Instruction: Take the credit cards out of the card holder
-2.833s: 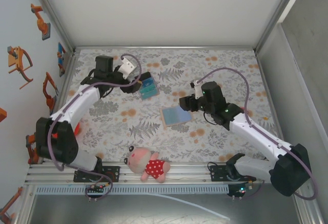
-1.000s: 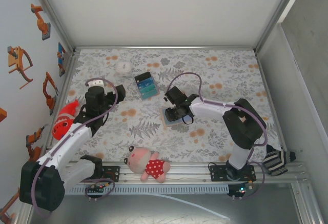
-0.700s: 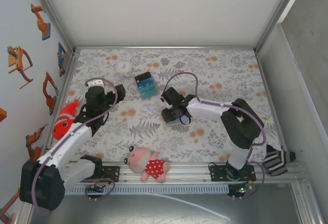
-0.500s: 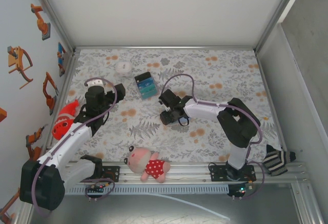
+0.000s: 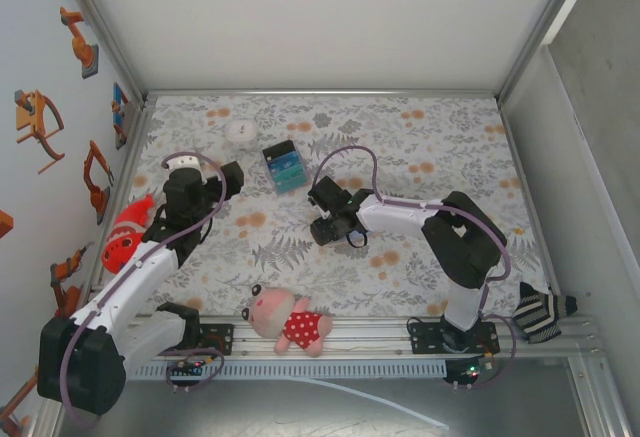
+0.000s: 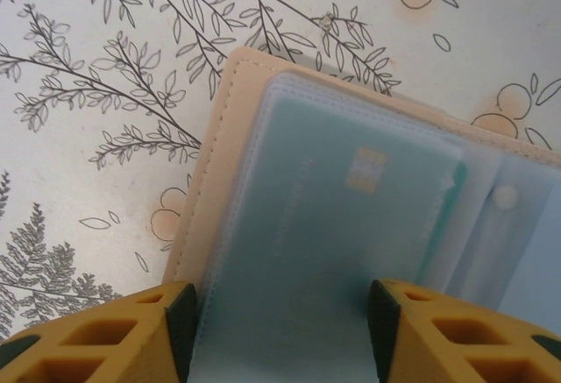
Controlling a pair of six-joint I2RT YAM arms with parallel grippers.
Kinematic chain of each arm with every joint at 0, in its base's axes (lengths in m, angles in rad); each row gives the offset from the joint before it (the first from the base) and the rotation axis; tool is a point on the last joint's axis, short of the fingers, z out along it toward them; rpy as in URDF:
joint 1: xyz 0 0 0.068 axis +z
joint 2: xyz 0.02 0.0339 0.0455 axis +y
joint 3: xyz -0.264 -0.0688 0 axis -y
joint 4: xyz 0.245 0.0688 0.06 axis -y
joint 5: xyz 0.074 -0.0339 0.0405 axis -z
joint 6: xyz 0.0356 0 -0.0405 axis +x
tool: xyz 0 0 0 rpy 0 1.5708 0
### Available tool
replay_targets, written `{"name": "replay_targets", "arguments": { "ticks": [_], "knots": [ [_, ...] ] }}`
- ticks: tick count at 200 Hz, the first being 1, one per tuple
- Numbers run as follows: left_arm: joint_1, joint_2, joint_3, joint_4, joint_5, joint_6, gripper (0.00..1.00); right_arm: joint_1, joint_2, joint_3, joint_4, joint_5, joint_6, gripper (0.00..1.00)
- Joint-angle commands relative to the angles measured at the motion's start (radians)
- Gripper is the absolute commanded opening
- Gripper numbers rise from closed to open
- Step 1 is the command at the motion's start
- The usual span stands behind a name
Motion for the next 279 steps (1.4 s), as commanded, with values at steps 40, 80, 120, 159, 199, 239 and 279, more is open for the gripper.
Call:
{"name": "replay_targets", "arguments": {
  "ticks": [40,80,120,159,199,239,279],
  "knots": [
    [-0.005,-0.008,0.027,0.018,0.018,-0.010,0.97,-0.020,0.010,-0.057,0.044,-0.013,0.021,0.48],
    [-0.005,-0.008,0.043,0.006,0.011,-0.003,0.97,-0.045,-0.005,-0.076,0.083,-0.055,0.039,0.38],
    [-0.005,-0.009,0.058,0.005,0.003,0.003,0.97,-0.057,-0.016,-0.076,0.093,-0.061,0.037,0.33],
    [-0.007,-0.015,0.063,-0.004,0.004,0.006,0.97,-0.068,-0.042,-0.079,0.097,-0.067,0.037,0.29],
    [-0.007,-0.027,0.069,-0.011,0.003,0.013,0.97,-0.075,-0.067,-0.080,0.097,-0.060,0.036,0.28],
    [-0.013,-0.034,0.073,-0.011,0.006,0.022,0.97,-0.081,-0.091,-0.092,0.093,-0.026,0.036,0.28],
    [-0.042,-0.034,0.072,0.017,0.009,0.058,0.97,-0.089,-0.132,-0.119,0.091,0.015,0.038,0.31]
  ]
}}
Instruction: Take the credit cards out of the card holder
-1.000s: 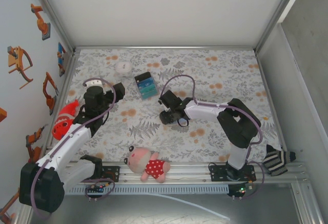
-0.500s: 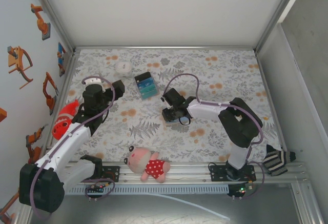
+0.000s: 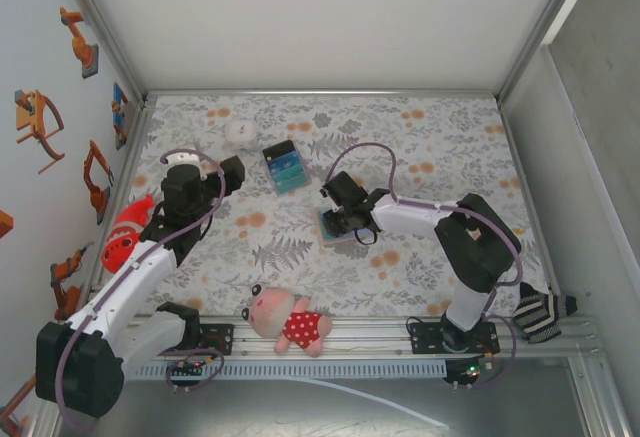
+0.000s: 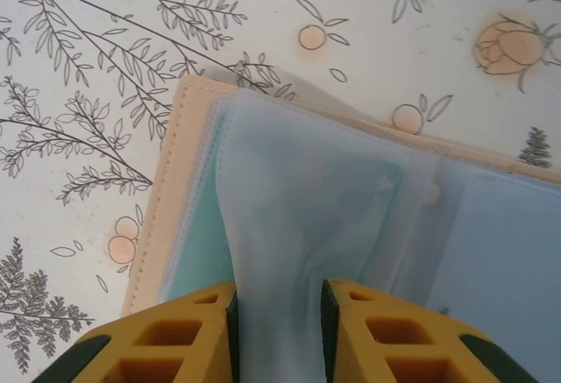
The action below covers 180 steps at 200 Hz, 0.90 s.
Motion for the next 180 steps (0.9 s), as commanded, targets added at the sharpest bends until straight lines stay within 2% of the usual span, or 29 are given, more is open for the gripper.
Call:
{"name": "replay_targets", "arguments": {
  "ticks": [1,70,100,132,180],
  "knots": [
    [-0.022,-0.020,0.032,0.023,0.002,0.042,0.97,-0.013,-0.053,-0.023,-0.021,0.050,0.012,0.31],
    [-0.085,0.035,0.099,-0.038,-0.017,0.060,0.97,-0.049,-0.108,-0.092,-0.003,0.075,0.040,0.40],
    [-0.098,0.050,0.094,-0.046,-0.009,0.051,0.97,-0.085,-0.131,-0.126,0.010,0.062,0.064,0.40],
    [-0.113,0.065,0.059,-0.033,0.063,0.049,0.97,-0.118,-0.177,-0.165,0.023,0.061,0.082,0.41],
    [-0.193,0.126,0.024,0.004,0.049,0.027,0.97,-0.174,-0.227,-0.198,0.024,0.060,0.108,0.41]
  ]
}}
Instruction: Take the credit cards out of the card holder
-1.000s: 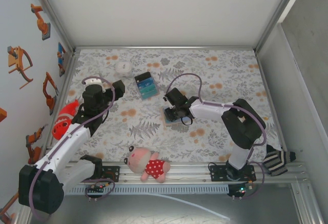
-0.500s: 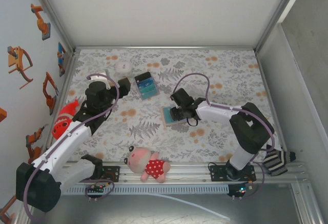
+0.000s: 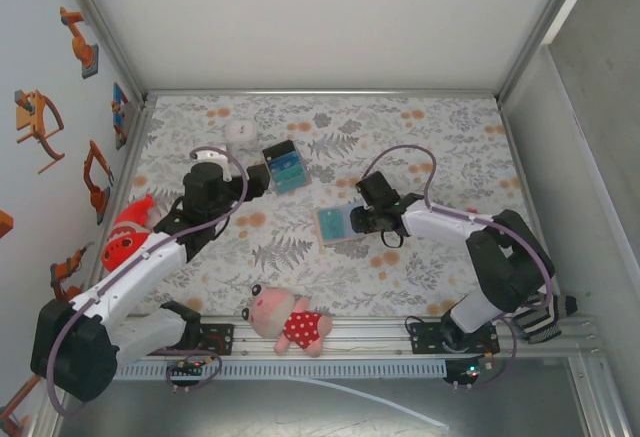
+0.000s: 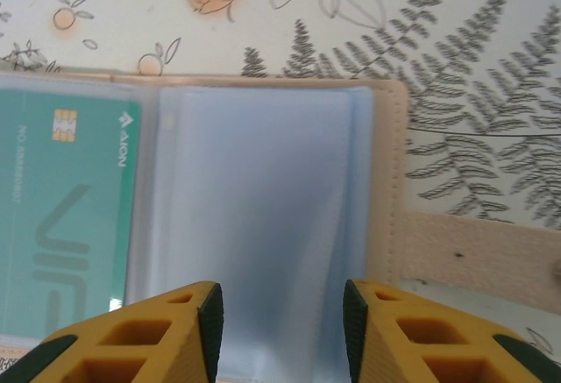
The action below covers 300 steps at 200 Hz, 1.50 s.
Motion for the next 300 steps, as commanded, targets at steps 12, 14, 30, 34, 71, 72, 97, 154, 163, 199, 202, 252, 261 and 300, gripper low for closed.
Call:
{"name": "replay_targets", "arguments": {
  "ticks": [12,14,30,34,71,72,97,154,163,199,202,252,261,300],
  "knots": [
    [-0.071,0.063,-0.019,0.031,0.015,0.001,0.97,-0.046,-0.056,-0.026,0.020,0.001,0.041,0.40],
    [-0.076,0.068,-0.017,0.031,0.011,0.003,0.97,-0.049,-0.058,-0.028,0.022,-0.002,0.042,0.40],
    [-0.132,0.121,-0.005,0.022,-0.025,0.020,0.97,-0.074,-0.078,-0.035,0.026,-0.025,0.054,0.39],
    [-0.146,0.135,-0.002,0.020,-0.034,0.024,0.97,-0.079,-0.083,-0.036,0.025,-0.028,0.056,0.39],
    [-0.256,0.282,0.058,0.023,-0.072,0.053,0.97,-0.107,-0.144,-0.030,0.003,-0.034,0.068,0.37],
    [-0.258,0.285,0.058,0.024,-0.073,0.053,0.97,-0.108,-0.146,-0.029,0.003,-0.034,0.069,0.37],
    [-0.286,0.372,0.084,0.048,-0.031,0.048,0.97,-0.133,-0.190,-0.018,-0.012,-0.052,0.081,0.37],
    [-0.290,0.503,0.132,0.023,0.055,0.075,0.97,-0.145,-0.194,0.008,-0.031,-0.172,0.096,0.34],
    [-0.290,0.520,0.141,0.014,0.059,0.082,0.97,-0.145,-0.181,0.017,-0.031,-0.201,0.105,0.34],
    [-0.290,0.570,0.164,-0.005,0.067,0.056,0.97,-0.147,-0.114,0.085,-0.051,-0.337,0.120,0.34],
    [-0.290,0.572,0.165,-0.005,0.070,0.055,0.97,-0.147,-0.107,0.089,-0.051,-0.347,0.121,0.34],
    [-0.305,0.612,0.182,-0.062,0.005,0.073,0.97,-0.145,0.016,0.106,-0.016,-0.460,0.153,0.30],
    [-0.310,0.616,0.184,-0.068,-0.003,0.079,0.97,-0.145,0.034,0.101,0.004,-0.477,0.164,0.29],
    [-0.336,0.649,0.209,-0.091,-0.031,0.102,0.97,-0.140,0.081,0.082,0.047,-0.514,0.194,0.26]
  ]
}}
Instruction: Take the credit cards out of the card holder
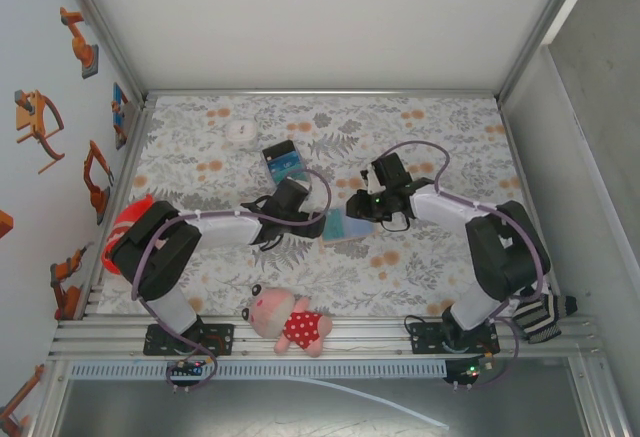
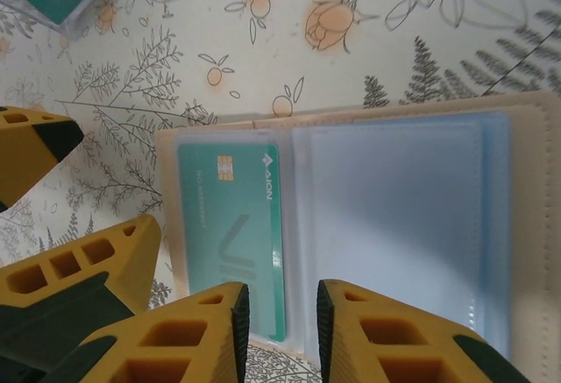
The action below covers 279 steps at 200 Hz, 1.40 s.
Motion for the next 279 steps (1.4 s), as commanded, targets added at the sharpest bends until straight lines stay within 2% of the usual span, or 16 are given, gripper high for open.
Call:
{"name": "replay_targets", "arguments": {
  "ticks": [1,132,279],
  "knots": [
    [-0.020,0.020,0.034,-0.041,-0.040,0.036,0.97,0.004,0.012,-0.010,0.040,-0.047,0.035,0.26],
    [-0.048,0.072,0.088,-0.135,-0.132,0.054,0.97,0.045,0.076,0.004,0.012,-0.058,0.045,0.20],
    [-0.071,0.092,0.114,-0.181,-0.178,0.066,0.97,0.044,0.148,-0.002,0.088,-0.114,0.069,0.18]
  ]
}}
